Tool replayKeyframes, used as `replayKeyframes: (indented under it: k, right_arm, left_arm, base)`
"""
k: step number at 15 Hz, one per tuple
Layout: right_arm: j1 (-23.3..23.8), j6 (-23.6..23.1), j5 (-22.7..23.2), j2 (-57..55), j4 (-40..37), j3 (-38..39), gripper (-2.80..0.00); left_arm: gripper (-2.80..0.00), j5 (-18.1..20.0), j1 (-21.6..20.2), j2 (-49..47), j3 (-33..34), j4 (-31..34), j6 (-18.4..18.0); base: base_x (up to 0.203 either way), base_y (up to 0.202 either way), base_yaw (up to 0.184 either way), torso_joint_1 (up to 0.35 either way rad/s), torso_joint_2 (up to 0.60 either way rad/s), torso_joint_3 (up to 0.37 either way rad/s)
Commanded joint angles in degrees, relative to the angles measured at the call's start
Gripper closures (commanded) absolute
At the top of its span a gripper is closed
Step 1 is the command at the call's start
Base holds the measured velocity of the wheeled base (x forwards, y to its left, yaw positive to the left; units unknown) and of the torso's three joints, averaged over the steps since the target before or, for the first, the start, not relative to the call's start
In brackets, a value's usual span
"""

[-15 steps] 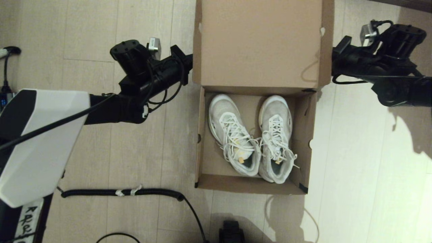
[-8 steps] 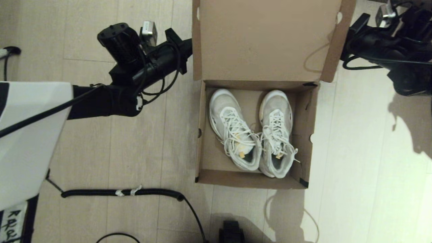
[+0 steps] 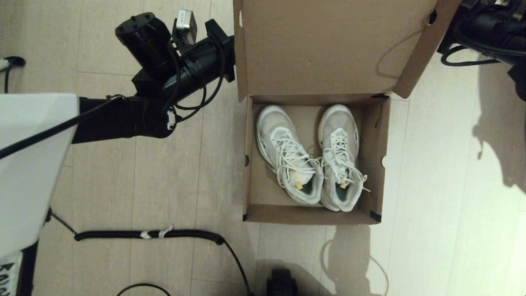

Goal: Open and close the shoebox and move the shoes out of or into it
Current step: Close the shoe box

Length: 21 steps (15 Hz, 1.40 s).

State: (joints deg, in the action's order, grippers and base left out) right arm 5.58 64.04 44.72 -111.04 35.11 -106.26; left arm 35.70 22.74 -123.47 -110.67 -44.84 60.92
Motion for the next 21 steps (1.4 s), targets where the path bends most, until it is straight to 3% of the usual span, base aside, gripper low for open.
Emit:
replayKeyframes:
  k: [1, 4, 8, 15, 18, 21]
  right_arm:
    - [1.2, 0.4, 2.3, 3.8, 0.4, 2.8, 0.00]
    - [3.8, 0.7, 6.9, 7.5, 0.6, 7.3, 0.00]
    - [6.6, 4.7, 12.8, 12.1, 1.4, 12.2, 0.00]
    - [8.3, 6.1, 15.1, 24.0, 10.6, 33.5, 0.00]
    - [10.2, 6.3, 15.3, 29.3, 12.4, 39.4, 0.00]
    - [16.8, 6.3, 14.9, 34.5, 13.2, 44.4, 0.00]
  left_arm:
    - [0.00, 0.2, 0.4, 1.2, 0.0, -0.3, 0.3]
    - [0.00, 0.2, 0.6, 2.7, 0.1, -0.3, 0.3]
    - [0.00, 0.2, 1.0, 5.4, 0.1, -0.2, 0.4]
    - [0.00, -0.5, 4.9, 10.3, 0.9, -0.2, 3.1]
    - [0.00, -1.0, 5.5, 15.4, 6.6, -0.8, 3.1]
    - [0.00, -0.7, 6.3, 24.5, 18.7, -2.6, 3.0]
  base:
    - [0.000, 0.000, 0.000, 0.000, 0.00, 0.000]
    - [0.000, 0.000, 0.000, 0.000, 0.00, 0.000]
    - [0.000, 0.000, 0.000, 0.000, 0.00, 0.000]
    - [0.000, 0.000, 0.000, 0.000, 0.00, 0.000]
    - [0.000, 0.000, 0.000, 0.000, 0.00, 0.000]
    - [0.000, 0.000, 0.000, 0.000, 0.00, 0.000]
